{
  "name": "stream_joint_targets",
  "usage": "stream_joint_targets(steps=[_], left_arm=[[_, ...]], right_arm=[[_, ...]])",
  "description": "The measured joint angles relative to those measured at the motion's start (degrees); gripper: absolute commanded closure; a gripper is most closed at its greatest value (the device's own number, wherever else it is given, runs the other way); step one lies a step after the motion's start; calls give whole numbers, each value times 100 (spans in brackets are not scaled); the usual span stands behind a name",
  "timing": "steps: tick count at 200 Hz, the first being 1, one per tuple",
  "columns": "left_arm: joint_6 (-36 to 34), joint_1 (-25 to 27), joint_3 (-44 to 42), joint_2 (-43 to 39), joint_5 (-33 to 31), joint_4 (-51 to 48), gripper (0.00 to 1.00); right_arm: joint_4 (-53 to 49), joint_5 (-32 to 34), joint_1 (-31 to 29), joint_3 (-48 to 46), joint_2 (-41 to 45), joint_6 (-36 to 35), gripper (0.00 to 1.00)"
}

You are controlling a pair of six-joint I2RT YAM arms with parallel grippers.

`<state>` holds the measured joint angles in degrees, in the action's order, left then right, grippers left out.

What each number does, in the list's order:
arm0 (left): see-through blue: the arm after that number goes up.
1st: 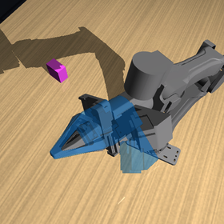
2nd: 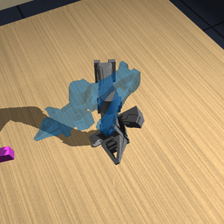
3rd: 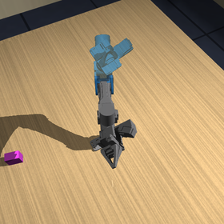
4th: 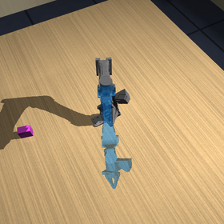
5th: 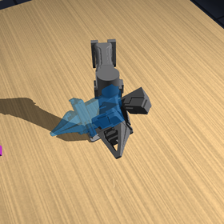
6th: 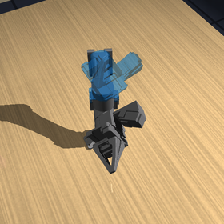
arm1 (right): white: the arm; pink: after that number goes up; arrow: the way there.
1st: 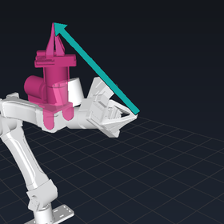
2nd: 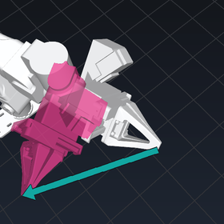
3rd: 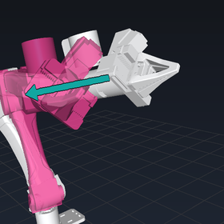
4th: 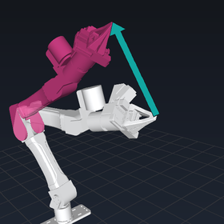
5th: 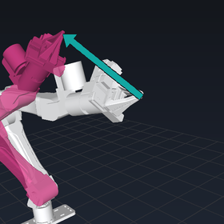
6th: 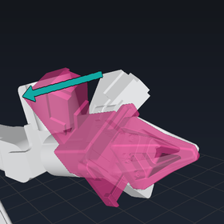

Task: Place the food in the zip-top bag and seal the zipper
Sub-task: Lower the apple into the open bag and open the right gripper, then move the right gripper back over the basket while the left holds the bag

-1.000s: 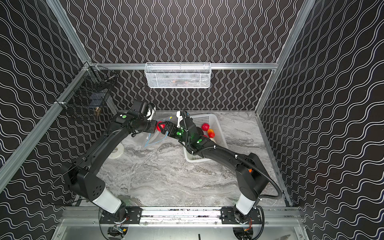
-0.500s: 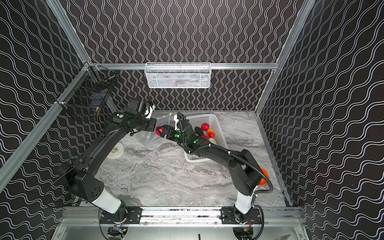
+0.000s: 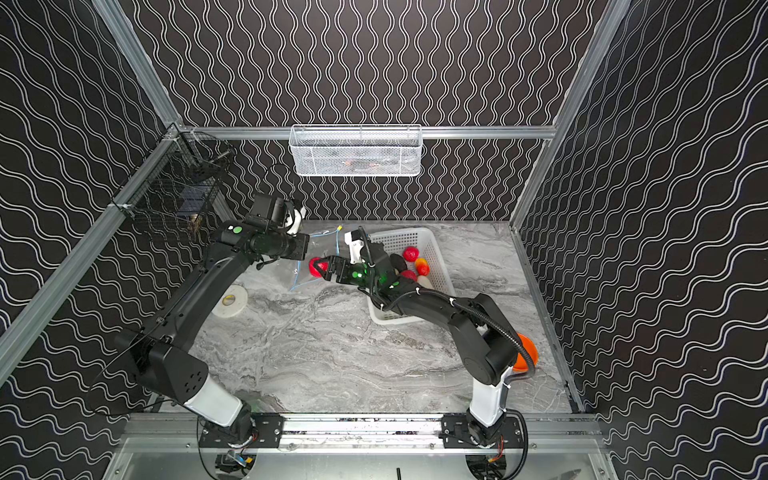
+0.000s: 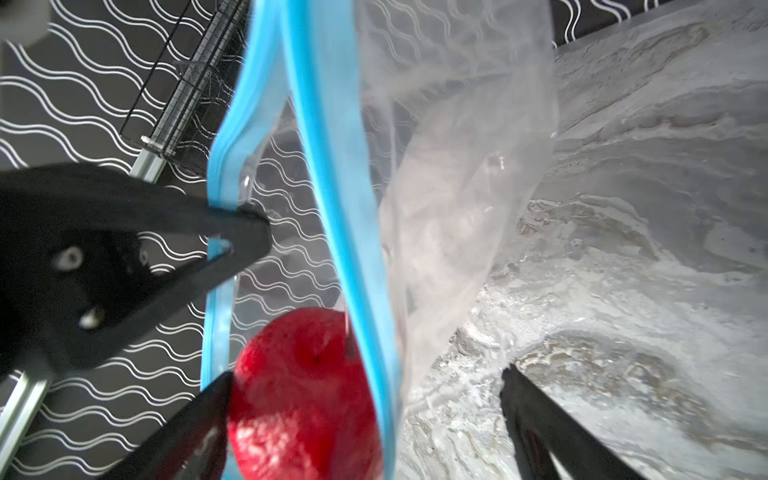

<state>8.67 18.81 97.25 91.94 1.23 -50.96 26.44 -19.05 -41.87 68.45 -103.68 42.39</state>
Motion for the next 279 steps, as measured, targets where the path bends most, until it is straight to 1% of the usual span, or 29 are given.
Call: stream_joint_targets(steps=[31,58,106,138,184,211,248,279], left_arm=[[17,-50,0,-2,105,-13,100],[33,-101,0,-24,192,-13,100],[33,-140,-2,-66,188,-13,100],[33,-144,63,-9,-55,-35,100],[31,-116,450,317,-601,-160,100],[9,35,619,483,-964,-227,100],[-153,310,708,494,-1423,-227,100],[-304,374,763,540,-1639,-229,100]], right_arm=[[254,-101,192,-369,238,-136,1],[247,-114,339,-577,378,-256,1],[98,-107,391,-673,846,-409,1],[-562,170,404,-330,1071,-560,1],[-1790,852,435,55,1316,-761,1],[-2358,1204,498,221,1355,-850,1],[-3034,1580,616,374,1349,-844,1],[-3523,1838,684,614,1233,-857,1]])
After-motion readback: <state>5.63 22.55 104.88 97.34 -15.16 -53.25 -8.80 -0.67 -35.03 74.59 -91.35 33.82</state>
